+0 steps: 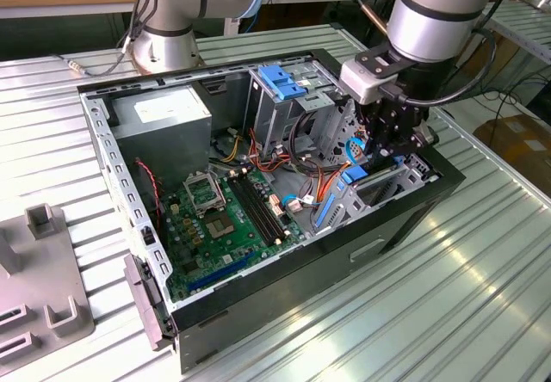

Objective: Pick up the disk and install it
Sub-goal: 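Insert the second disk wire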

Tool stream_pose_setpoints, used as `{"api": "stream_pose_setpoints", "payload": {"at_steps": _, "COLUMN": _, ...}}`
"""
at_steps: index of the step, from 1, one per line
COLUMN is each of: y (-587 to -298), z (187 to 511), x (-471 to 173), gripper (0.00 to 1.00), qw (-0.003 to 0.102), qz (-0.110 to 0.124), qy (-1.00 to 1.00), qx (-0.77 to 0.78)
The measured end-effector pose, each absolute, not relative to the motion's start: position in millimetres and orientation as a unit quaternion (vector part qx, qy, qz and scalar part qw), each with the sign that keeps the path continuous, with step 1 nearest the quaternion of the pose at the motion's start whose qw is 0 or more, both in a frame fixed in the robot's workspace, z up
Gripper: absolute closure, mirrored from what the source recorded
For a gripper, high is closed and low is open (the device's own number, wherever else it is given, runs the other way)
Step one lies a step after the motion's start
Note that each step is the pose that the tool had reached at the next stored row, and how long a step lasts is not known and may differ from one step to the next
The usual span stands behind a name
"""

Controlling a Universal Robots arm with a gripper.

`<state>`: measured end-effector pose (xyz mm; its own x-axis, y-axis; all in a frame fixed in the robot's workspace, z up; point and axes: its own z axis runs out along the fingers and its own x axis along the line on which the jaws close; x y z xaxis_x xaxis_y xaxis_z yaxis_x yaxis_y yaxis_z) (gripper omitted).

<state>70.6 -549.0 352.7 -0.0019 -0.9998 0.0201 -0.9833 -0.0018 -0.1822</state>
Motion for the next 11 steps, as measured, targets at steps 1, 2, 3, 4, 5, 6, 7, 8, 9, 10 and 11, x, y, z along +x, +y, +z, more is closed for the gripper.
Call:
{"api": "stream_pose_setpoints", "payload": {"at_steps": 1, "y": -549.0, "z": 354.1, "x": 70.6, "gripper": 0.76, "qw": 0.058, "qz": -0.072, "qy": 0.704, "qx": -0.704}}
{"api": "stream_pose_setpoints", "payload": {"at_steps": 2, "y": -549.0, "z": 354.1, "x": 70.6, "gripper": 0.76, "qw": 0.058, "qz": -0.072, "qy": 0.704, "qx": -0.704}}
{"api": "stream_pose_setpoints", "payload": {"at_steps": 3, "y": -549.0, "z": 354.1, "x": 70.6, "gripper": 0.78, "qw": 0.058, "qz": -0.072, "qy": 0.704, "qx": -0.704}}
{"api": "stream_pose_setpoints", "payload": {"at_steps": 4, "y": -548.9, "z": 354.5, "x": 70.6, "gripper": 0.85, "qw": 0.058, "qz": -0.072, "qy": 0.704, "qx": -0.704}}
{"api": "stream_pose_setpoints", "payload": {"at_steps": 5, "y": -549.0, "z": 354.5, "x": 70.6, "gripper": 0.85, "qw": 0.058, "qz": -0.072, "qy": 0.704, "qx": -0.704}}
{"api": "stream_pose_setpoints", "payload": {"at_steps": 6, "y": -549.0, "z": 354.5, "x": 70.6, "gripper": 0.9, "qw": 0.058, "qz": -0.072, "qy": 0.704, "qx": -0.704}}
{"api": "stream_pose_setpoints", "payload": {"at_steps": 7, "y": -549.0, "z": 354.7, "x": 70.6, "gripper": 0.9, "qw": 0.058, "qz": -0.072, "qy": 0.704, "qx": -0.704}}
{"api": "stream_pose_setpoints", "payload": {"at_steps": 8, "y": -549.0, "z": 354.8, "x": 70.6, "gripper": 0.9, "qw": 0.058, "qz": -0.072, "qy": 0.704, "qx": -0.704}}
{"api": "stream_pose_setpoints", "payload": {"at_steps": 9, "y": -549.0, "z": 354.8, "x": 70.6, "gripper": 0.9, "qw": 0.058, "qz": -0.072, "qy": 0.704, "qx": -0.704}}
{"api": "stream_pose_setpoints", "payload": {"at_steps": 10, "y": -549.0, "z": 354.9, "x": 70.6, "gripper": 0.9, "qw": 0.058, "qz": -0.072, "qy": 0.704, "qx": -0.704}}
{"api": "stream_pose_setpoints", "payload": {"at_steps": 11, "y": -548.9, "z": 355.0, "x": 70.6, "gripper": 0.9, "qw": 0.058, "qz": -0.072, "qy": 0.704, "qx": -0.704}}
